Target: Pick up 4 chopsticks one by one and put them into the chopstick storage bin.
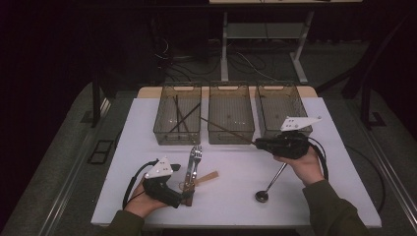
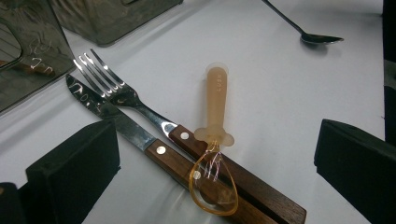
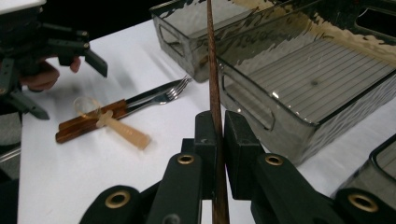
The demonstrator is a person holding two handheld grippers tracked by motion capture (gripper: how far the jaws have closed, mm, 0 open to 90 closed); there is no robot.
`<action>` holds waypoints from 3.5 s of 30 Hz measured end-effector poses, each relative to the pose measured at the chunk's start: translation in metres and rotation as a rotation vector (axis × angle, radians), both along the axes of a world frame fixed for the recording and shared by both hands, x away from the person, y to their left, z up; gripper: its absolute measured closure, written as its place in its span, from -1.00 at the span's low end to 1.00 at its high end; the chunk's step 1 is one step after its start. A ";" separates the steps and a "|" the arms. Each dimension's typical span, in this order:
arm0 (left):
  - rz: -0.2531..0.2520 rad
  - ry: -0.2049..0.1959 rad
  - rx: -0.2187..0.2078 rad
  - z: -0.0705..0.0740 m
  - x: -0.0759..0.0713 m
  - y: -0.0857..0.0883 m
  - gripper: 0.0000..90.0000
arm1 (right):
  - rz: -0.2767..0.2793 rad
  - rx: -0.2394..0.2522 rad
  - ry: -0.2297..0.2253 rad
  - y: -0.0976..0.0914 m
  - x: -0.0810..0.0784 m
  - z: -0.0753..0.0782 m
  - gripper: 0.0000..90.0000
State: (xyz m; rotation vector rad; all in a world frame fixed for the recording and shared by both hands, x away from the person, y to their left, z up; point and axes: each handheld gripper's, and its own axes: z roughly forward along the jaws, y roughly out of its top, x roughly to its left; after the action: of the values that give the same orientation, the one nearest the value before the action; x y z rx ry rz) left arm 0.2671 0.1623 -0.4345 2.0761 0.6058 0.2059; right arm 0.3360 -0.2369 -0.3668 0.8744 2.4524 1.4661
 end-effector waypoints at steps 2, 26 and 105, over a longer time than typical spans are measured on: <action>0.001 0.002 -0.001 0.000 0.000 0.000 -1.00 | -0.008 0.006 0.001 0.003 0.003 0.000 0.87; 0.006 0.004 -0.023 0.000 -0.001 0.000 -1.00 | -0.128 -0.016 0.017 0.051 0.036 0.011 0.87; -0.002 -0.006 -0.032 0.002 -0.001 0.001 -1.00 | -0.144 -0.042 0.034 0.147 0.103 0.021 -0.43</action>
State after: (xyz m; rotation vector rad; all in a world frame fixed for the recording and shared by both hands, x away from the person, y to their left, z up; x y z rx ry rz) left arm 0.2658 0.1629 -0.4322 2.0443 0.5993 0.2004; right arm 0.4390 -0.0898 -0.3461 1.0514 2.3791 1.3577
